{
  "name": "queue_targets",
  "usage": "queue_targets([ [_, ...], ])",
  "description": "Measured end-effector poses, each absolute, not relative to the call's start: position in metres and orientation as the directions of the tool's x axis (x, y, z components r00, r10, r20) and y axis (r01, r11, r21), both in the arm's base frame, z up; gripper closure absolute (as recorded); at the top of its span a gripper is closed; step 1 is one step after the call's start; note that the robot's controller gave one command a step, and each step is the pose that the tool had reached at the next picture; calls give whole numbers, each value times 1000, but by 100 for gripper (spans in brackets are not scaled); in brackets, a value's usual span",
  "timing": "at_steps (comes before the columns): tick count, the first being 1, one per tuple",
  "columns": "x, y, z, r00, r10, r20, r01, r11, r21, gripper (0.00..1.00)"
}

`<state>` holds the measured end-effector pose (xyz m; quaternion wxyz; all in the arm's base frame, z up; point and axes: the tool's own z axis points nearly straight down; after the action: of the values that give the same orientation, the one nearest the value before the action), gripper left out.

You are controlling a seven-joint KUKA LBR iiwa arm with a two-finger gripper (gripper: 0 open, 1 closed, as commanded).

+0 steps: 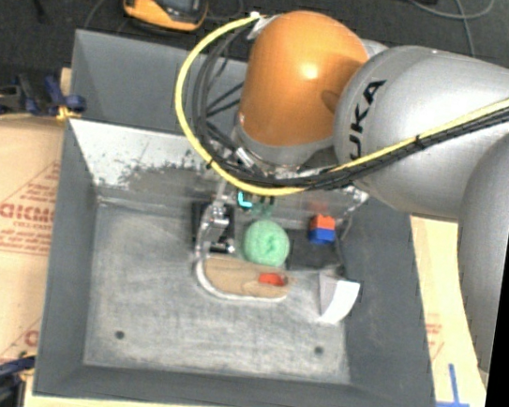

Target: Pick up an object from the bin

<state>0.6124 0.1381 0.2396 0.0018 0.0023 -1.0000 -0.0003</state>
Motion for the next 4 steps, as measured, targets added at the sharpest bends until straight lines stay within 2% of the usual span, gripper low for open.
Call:
queue_targets([
  [1,614,137,244,-1000,-2,-5,-2,1000,2,0],
  [2,613,103,178,-1000,5,-8,4,1000,3,0],
  [3,596,57,160,-989,148,-1,148,989,0,0],
  [4,594,27,138,-988,-152,-3,-152,988,-1,0],
])
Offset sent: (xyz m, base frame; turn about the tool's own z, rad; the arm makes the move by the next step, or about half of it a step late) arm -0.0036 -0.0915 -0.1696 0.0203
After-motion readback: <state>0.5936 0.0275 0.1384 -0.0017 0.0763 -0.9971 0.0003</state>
